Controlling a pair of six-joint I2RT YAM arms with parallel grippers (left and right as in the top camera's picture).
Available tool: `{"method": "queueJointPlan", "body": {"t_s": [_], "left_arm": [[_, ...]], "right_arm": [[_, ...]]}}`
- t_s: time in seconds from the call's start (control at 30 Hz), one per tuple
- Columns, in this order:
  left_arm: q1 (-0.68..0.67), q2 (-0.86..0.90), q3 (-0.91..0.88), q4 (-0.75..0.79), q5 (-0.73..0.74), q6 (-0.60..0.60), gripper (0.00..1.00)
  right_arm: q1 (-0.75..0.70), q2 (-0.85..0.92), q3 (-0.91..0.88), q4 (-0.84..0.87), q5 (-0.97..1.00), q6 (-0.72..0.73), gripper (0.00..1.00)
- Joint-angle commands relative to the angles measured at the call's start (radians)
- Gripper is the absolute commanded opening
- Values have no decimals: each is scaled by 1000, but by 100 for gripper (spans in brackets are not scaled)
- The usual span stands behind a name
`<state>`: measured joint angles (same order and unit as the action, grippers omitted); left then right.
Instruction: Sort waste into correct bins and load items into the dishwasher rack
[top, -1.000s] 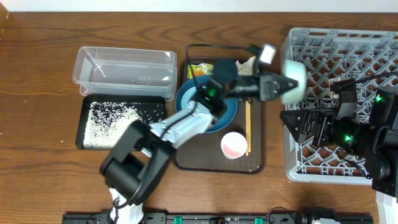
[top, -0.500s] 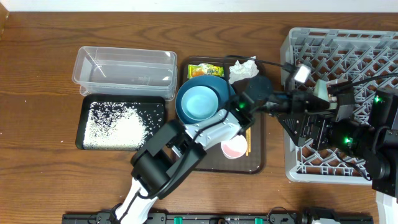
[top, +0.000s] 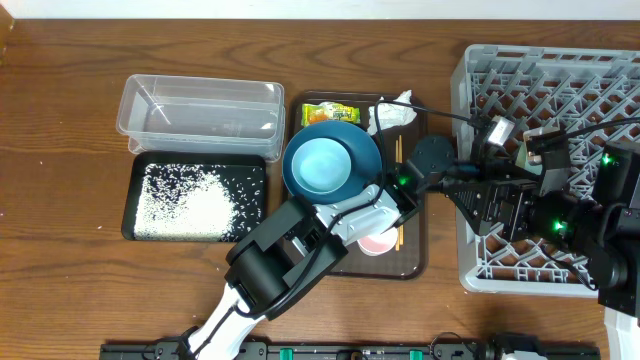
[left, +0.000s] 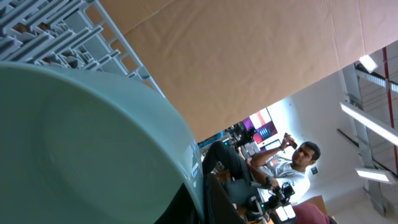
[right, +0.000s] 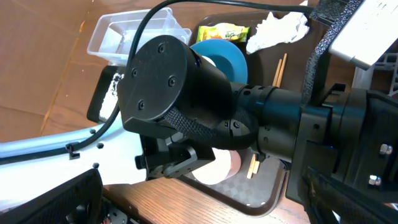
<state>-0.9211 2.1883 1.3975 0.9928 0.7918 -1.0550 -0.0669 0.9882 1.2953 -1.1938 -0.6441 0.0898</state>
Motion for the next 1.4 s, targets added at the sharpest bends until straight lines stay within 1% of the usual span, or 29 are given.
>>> {"method": "queueJointPlan", "body": {"t_s": [0.0,0.17,0.27,0.6,0.67,0.7,0.73,0.77,0.83,0.87,0.9,0.97,1.0,1.17,1.37], "left_arm": [[-2,15,24,12,-19,-6,6],[-8,38,24,13,-26,-18,6],[-10,58,25,47,-26,-43,6],[-13,63,25,46,-23,-43,6],[-10,63,25,32,-23,-43,8],[-6,63,25,23,-23,-43,15],[0,63,25,7,-23,-43,25],[6,63,25,0,-22,-43,32],[22,63,25,-9,-18,-49,48],[30,63,25,-8,-18,-64,58],[42,63,25,-8,-18,-80,64],[64,63,25,-8,-18,-98,71],[79,63,25,-8,-14,-103,78],[156,62,25,-7,15,-103,83],[277,38,25,-8,76,-102,87]], "right_arm": [[-4,0,13,-5,-18,-21,99],[-4,0,13,-6,-18,-21,99],[-4,0,13,-7,-18,-21,99],[-4,0,13,-7,-18,-21,99],[-4,0,13,-7,-17,-21,99],[-4,0,13,-7,-17,-21,99],[-4,0,13,-7,-17,-21,99],[-4,0,13,-7,-17,-21,99],[-4,-1,13,-7,-14,-21,99],[-4,-1,13,-7,-14,-21,99],[-4,-1,13,-7,-12,-21,99],[-4,0,13,-7,-11,-21,99],[-4,-1,13,-7,-11,-21,99],[-4,-1,13,-7,-11,-21,99],[-4,-1,13,-7,-10,-43,99]]}}
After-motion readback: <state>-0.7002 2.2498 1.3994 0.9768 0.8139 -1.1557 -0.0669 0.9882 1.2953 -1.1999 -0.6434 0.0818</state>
